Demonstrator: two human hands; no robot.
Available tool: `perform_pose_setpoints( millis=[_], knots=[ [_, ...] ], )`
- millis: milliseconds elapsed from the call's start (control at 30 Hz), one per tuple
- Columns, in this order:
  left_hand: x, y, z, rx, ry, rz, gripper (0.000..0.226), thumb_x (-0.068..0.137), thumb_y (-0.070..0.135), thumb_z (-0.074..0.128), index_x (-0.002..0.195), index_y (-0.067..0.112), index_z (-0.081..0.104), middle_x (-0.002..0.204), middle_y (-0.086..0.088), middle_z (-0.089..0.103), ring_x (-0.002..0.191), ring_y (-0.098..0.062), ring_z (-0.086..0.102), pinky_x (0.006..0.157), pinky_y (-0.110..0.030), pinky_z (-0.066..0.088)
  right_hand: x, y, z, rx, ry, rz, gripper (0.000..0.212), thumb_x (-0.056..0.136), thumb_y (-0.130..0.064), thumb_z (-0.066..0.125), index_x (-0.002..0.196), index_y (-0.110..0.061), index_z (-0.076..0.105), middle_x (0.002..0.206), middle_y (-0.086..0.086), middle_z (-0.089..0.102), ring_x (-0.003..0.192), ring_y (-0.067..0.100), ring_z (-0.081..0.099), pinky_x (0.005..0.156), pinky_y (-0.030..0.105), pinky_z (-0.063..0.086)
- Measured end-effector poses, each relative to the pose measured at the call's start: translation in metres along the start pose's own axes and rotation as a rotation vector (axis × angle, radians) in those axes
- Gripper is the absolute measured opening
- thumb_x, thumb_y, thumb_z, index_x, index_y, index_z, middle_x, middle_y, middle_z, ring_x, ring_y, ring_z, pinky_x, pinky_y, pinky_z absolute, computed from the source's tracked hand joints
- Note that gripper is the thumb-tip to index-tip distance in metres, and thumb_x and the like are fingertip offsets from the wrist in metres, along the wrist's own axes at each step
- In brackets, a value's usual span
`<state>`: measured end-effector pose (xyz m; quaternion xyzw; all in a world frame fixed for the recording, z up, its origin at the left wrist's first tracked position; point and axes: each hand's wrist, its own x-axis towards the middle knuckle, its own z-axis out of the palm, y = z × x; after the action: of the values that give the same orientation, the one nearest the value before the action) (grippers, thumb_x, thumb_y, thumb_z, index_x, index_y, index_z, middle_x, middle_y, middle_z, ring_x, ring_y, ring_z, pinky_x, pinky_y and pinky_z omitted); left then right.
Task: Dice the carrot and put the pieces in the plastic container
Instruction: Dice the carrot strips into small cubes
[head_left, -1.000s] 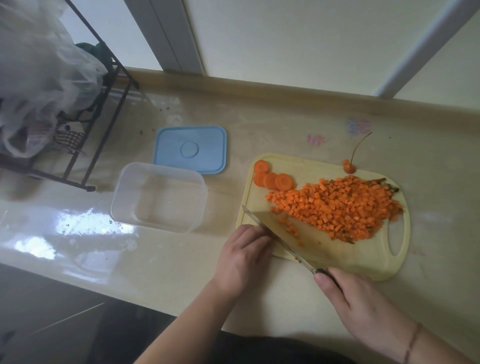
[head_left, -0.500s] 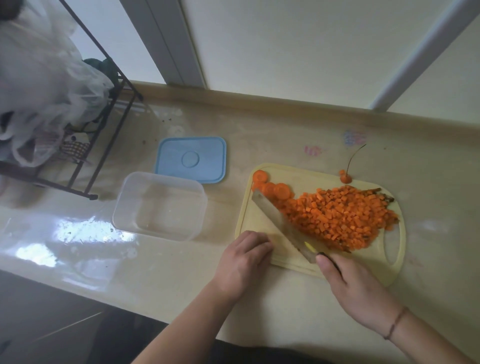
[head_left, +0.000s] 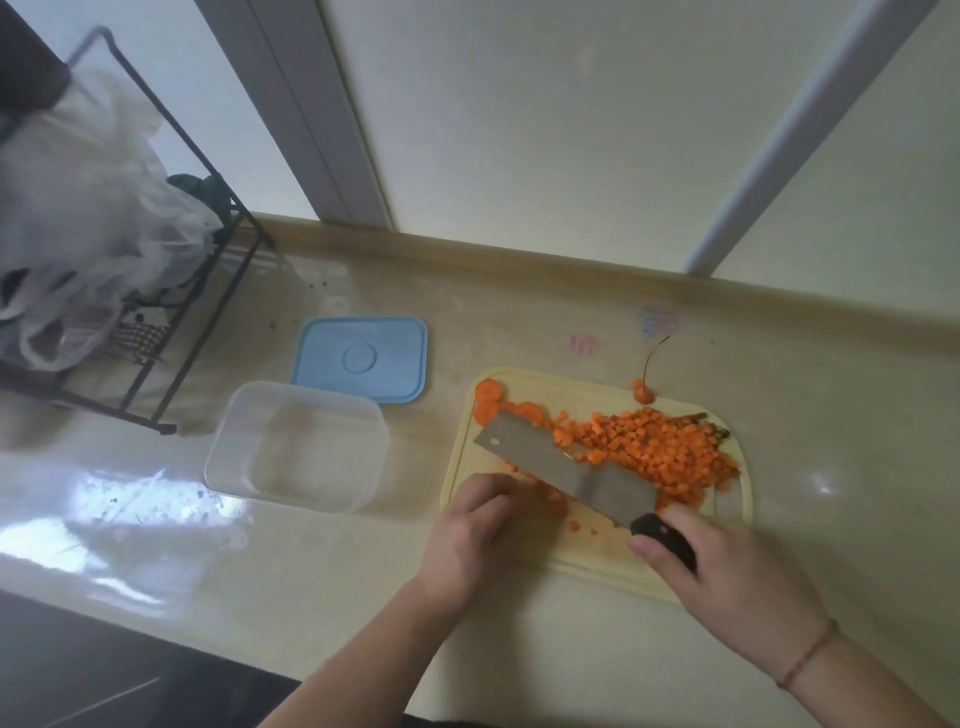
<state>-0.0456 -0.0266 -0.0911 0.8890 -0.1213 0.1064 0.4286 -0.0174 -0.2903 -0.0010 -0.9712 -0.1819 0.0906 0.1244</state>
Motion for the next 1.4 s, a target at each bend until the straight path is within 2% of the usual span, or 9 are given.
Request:
perform_pose_setpoints(
  millis=[133, 300, 433, 667, 900, 1133, 1233, 1300, 1400],
  knots=[
    [0.006, 0.026, -0.016, 0.064, 0.163, 0.181, 0.036, 0.071, -0.015, 0.057, 0.093, 0.014, 0.06, 0.097, -0.003, 0.057, 0.083, -0.028, 0.057, 0.073, -0.034, 0.048, 0.0, 0.007, 0.003, -0.161, 0.054, -0.099, 0.047, 0.088, -0.067, 0.034, 0.069, -0.028, 0.051, 0.047, -0.007, 0.052, 0.037, 0.015, 0.053, 0.035, 0.023, 0.022],
    [0.047, 0.041, -0.009, 0.121, -0.121, 0.082, 0.003, 0.081, 0.015, 0.068, 0.084, 0.014, 0.067, 0.087, 0.003, 0.06, 0.082, -0.021, 0.055, 0.077, -0.036, 0.049, -0.004, 0.005, 0.008, -0.239, 0.088, -0.161, 0.048, 0.088, -0.066, 0.034, 0.068, -0.026, 0.053, 0.051, -0.007, 0.053, 0.039, 0.017, 0.054, 0.037, 0.023, 0.023],
    [0.063, 0.041, 0.004, 0.179, -0.228, -0.041, 0.024, 0.084, 0.04, 0.06, 0.084, 0.018, 0.069, 0.083, 0.003, 0.061, 0.082, -0.021, 0.054, 0.076, -0.039, 0.049, -0.005, -0.002, 0.009, -0.269, 0.124, -0.184, 0.048, 0.087, -0.064, 0.034, 0.065, -0.025, 0.052, 0.049, -0.006, 0.051, 0.035, 0.017, 0.051, 0.039, 0.022, 0.02],
    [0.078, 0.044, 0.02, 0.078, -0.243, -0.219, 0.013, 0.089, 0.025, 0.07, 0.095, 0.015, 0.073, 0.099, 0.001, 0.062, 0.091, -0.022, 0.06, 0.078, -0.042, 0.054, -0.011, -0.007, 0.007, -0.293, 0.153, -0.182, 0.048, 0.083, -0.061, 0.035, 0.06, -0.024, 0.053, 0.045, -0.004, 0.048, 0.032, 0.017, 0.047, 0.04, 0.022, 0.015],
    [0.095, 0.028, -0.001, 0.188, -0.105, -0.094, 0.022, 0.084, -0.003, 0.067, 0.1, 0.009, 0.077, 0.105, -0.007, 0.07, 0.094, -0.024, 0.064, 0.08, -0.025, 0.049, -0.015, -0.002, 0.004, -0.286, 0.146, -0.186, 0.047, 0.084, -0.062, 0.034, 0.06, -0.026, 0.053, 0.044, -0.007, 0.048, 0.03, 0.015, 0.046, 0.039, 0.022, 0.013],
    [0.129, 0.009, -0.025, 0.562, -0.434, -0.227, 0.036, 0.101, 0.04, 0.053, 0.132, 0.024, 0.063, 0.132, 0.005, 0.065, 0.127, -0.023, 0.044, 0.101, -0.035, 0.03, -0.026, 0.007, 0.01, -0.2, 0.076, -0.172, 0.067, 0.095, -0.066, 0.011, 0.06, -0.029, 0.054, 0.042, -0.006, 0.048, 0.029, 0.013, 0.046, 0.035, 0.023, 0.017],
    [0.13, 0.007, -0.024, 0.487, -0.372, -0.226, 0.031, 0.099, 0.038, 0.06, 0.126, 0.025, 0.067, 0.12, 0.007, 0.07, 0.123, -0.022, 0.047, 0.101, -0.035, 0.029, -0.035, 0.01, 0.014, -0.025, -0.054, -0.108, 0.079, 0.083, -0.082, -0.002, 0.081, -0.032, 0.059, 0.069, -0.008, 0.064, 0.056, 0.012, 0.062, 0.04, 0.028, 0.037],
    [0.129, 0.011, -0.023, 0.397, -0.3, -0.243, 0.027, 0.096, 0.033, 0.066, 0.12, 0.023, 0.07, 0.108, 0.008, 0.07, 0.115, -0.02, 0.052, 0.098, -0.035, 0.033, -0.042, 0.013, 0.026, 0.126, -0.137, -0.093, 0.093, 0.07, -0.089, -0.012, 0.095, -0.03, 0.056, 0.09, -0.007, 0.066, 0.079, 0.011, 0.064, 0.064, 0.033, 0.052],
    [0.129, 0.02, -0.03, 0.158, -0.082, -0.373, 0.019, 0.092, 0.024, 0.073, 0.11, 0.018, 0.074, 0.096, 0.009, 0.067, 0.089, -0.003, 0.059, 0.083, -0.019, 0.043, -0.035, 0.011, 0.027, 0.243, -0.247, -0.048, 0.094, 0.07, -0.091, -0.006, 0.083, -0.021, 0.056, 0.075, -0.003, 0.063, 0.071, 0.011, 0.061, 0.065, 0.03, 0.048]
  ],
)
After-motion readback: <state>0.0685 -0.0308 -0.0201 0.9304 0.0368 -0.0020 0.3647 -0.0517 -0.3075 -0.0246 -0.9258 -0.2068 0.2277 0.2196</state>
